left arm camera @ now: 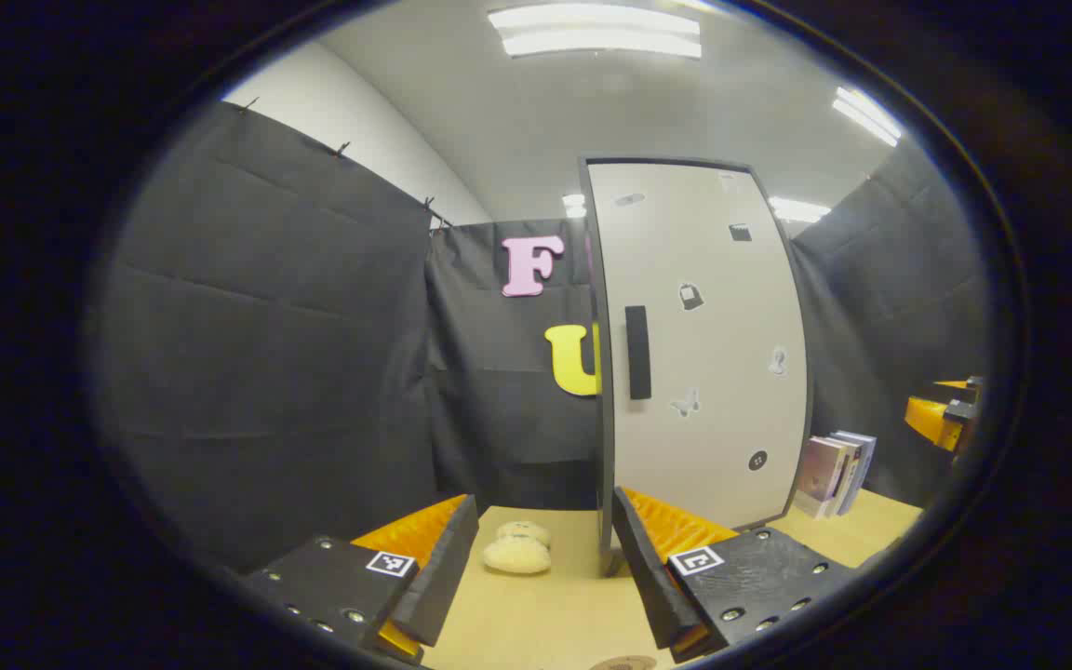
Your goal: Open the cabinet door with the right hand, grasp the bottle in the cabinet with the left hand and place it on the coaster, then close the cabinet door with the right hand.
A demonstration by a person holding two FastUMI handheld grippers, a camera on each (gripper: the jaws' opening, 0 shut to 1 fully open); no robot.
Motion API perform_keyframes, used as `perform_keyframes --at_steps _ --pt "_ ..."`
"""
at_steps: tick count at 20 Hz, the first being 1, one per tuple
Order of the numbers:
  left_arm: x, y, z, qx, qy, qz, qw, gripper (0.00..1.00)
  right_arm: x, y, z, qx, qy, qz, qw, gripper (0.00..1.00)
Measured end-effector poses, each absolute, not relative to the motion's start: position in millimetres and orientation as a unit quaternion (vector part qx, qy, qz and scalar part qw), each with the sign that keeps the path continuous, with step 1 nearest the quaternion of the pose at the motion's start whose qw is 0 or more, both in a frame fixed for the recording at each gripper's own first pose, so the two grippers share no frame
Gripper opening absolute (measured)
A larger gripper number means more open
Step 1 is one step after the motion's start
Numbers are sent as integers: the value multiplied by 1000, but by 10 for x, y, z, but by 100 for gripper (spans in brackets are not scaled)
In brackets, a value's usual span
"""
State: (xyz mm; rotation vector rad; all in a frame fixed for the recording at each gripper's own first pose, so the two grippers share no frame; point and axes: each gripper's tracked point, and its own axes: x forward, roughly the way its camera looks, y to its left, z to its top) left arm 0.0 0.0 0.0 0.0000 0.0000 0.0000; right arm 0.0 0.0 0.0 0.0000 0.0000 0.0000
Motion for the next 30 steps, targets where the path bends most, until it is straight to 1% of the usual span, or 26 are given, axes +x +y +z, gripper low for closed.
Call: perform_keyframes --at_steps 1,2,3,4,5,7,8,10,11,12,13,14,22,24,25,30 --pt "6 -6 -7 0 0 0 1000 83 1 -3 -3 2 0 -1 1000 95" --pt "4 -19 -7 -1 1 -2 1000 88 1 -4 -6 5 1 -1 1000 95" --pt "6 -22 -20 -3 2 -2 1000 88 -4 -7 -14 7 2 0 1000 95" --pt "3 -33 -26 -4 2 -4 1000 83 -7 -22 -16 7 2 -1 1000 95" --pt "3 -49 -36 -3 3 -4 1000 89 -10 -38 -11 6 2 -3 1000 95" --pt "16 -71 -39 0 3 -8 1000 88 -26 -57 -14 7 1 -6 1000 95" --pt "25 -80 -38 2 2 -9 1000 78 -25 -65 -23 7 2 -6 1000 95" --pt "31 -99 -27 3 1 -10 1000 88 -25 -85 -52 10 6 -9 1000 95" --pt "27 -106 -26 2 -1 -11 1000 88 -16 -89 -54 12 7 -10 1000 95" --pt "31 -110 -24 2 0 -11 1000 83 -21 -94 -64 14 9 -11 1000 95" --pt "36 -110 -20 1 -1 -11 1000 83 -5 -89 -61 14 9 -11 1000 95" --pt "42 -110 -11 1 -2 -10 1000 88 8 -84 -54 14 9 -11 1000 95" --pt "57 -67 10 2 -6 -7 1000 88 43 -13 -17 16 6 -4 1000 95" --pt "50 -39 15 4 -7 -5 1000 83 55 20 -25 21 10 0 1000 95" --pt "38 -19 19 4 -8 -3 1000 88 62 45 -17 24 11 3 1000 95" --pt "-32 110 8 8 -10 5 1000 88 144 229 113 23 10 26 999 95"
